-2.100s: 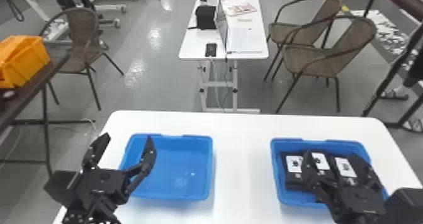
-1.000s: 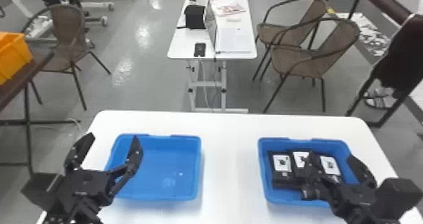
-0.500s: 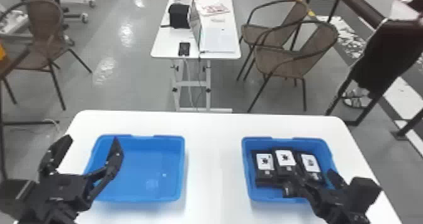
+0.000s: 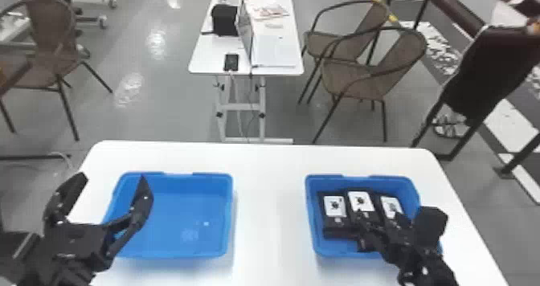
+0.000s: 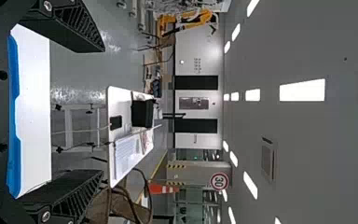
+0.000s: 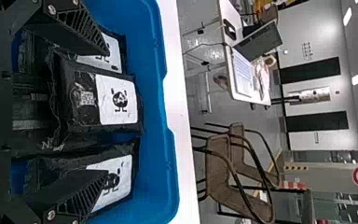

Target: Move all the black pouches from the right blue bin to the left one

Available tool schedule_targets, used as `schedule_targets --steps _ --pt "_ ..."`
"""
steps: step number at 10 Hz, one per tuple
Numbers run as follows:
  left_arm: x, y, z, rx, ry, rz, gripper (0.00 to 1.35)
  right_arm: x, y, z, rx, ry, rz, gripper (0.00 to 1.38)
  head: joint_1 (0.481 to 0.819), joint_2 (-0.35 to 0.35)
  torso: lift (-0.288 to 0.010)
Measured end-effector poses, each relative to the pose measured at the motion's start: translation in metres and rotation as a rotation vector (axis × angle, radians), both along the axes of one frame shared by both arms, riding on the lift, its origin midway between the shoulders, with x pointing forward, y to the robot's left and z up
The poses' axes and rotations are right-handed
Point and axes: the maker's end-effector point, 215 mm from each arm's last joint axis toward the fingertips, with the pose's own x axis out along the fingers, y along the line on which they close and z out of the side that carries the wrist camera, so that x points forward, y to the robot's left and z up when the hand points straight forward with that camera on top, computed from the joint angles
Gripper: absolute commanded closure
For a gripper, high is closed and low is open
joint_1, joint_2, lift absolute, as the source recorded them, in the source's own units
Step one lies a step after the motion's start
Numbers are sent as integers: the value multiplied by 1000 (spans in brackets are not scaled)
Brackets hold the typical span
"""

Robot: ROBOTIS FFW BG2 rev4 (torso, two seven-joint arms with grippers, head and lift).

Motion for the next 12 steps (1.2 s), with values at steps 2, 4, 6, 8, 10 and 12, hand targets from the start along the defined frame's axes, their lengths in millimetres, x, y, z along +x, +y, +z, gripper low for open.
schedule_targets --steps 2,4,6,8,10,12 --pt "0 0 -1 -1 1 0 93 18 12 -9 -28 37 42 114 695 -36 0" --pt "0 1 -2 -5 0 1 93 17 16 -24 -48 84 39 114 695 -28 0" --pt "-1 1 -3 -8 -1 3 94 9 14 -38 -42 125 25 395 695 -30 0" --pt "-1 2 -4 -11 -3 4 94 13 15 -39 -34 140 30 740 695 -28 0" --pt "-2 2 -4 -15 -5 7 93 17 21 -30 -34 132 48 786 695 -23 0" --pt "-2 3 -5 -19 -5 10 93 16 26 -30 -24 130 55 1239 695 -14 0"
